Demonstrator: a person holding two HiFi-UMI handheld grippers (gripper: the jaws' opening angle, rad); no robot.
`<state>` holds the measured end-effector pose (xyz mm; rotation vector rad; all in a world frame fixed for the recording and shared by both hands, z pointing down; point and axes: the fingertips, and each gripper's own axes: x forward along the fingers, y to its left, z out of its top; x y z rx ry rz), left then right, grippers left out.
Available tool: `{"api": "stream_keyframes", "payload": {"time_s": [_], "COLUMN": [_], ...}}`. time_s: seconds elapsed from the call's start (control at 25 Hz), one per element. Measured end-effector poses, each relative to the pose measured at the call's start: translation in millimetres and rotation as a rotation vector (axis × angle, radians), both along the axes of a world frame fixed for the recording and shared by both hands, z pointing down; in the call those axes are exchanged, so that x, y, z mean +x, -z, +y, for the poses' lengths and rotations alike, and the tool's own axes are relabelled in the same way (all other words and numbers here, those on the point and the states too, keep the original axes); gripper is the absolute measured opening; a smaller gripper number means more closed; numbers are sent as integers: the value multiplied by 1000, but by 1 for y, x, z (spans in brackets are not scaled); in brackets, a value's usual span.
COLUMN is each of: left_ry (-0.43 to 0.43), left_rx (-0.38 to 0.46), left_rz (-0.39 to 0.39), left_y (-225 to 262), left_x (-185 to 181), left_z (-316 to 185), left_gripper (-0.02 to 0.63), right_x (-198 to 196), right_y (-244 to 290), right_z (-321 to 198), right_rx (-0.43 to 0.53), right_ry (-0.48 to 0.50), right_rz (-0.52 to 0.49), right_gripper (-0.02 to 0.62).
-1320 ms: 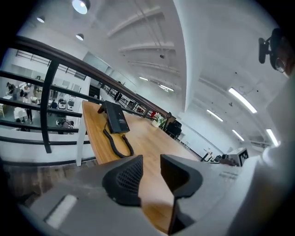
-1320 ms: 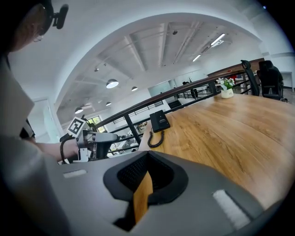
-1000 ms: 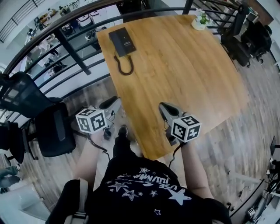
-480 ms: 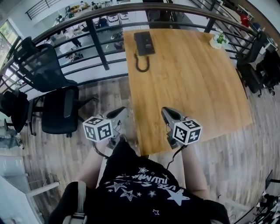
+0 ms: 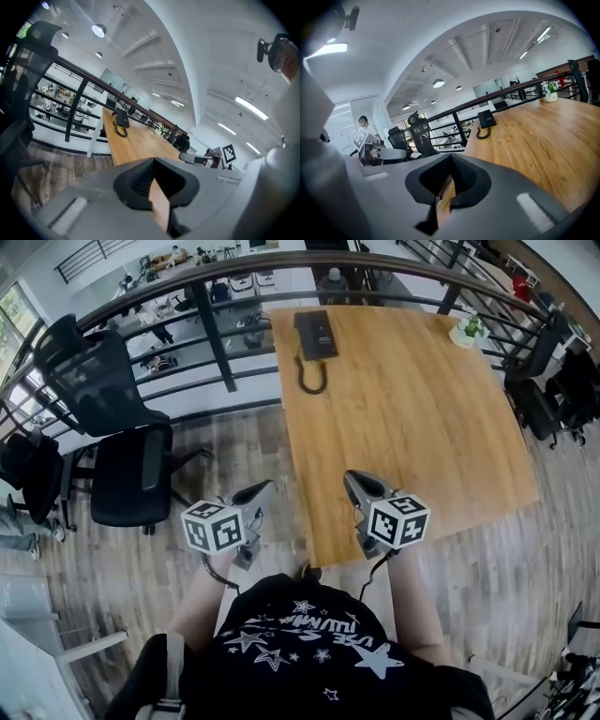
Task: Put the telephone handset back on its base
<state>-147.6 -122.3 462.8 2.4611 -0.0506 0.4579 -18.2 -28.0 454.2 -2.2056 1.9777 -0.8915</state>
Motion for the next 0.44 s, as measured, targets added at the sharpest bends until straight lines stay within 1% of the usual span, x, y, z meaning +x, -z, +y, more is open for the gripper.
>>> {"api": "stream_keyframes", "payload": {"time_s": [0.24, 0.44], "left_ry": [-1, 2], "left_rx": [-13, 5], "left_rz": [-4, -9], "left_y": [4, 26], "left_x": [-36, -87], "left_z": [-4, 21], "left_gripper": [3, 3], "right_x": [-34, -86], "right_y": [13, 27], "right_z": [-1, 28], "right_rx": [-7, -16], "right_ry": [3, 4], "right_rz": [25, -2], "right_gripper": [2, 2]}}
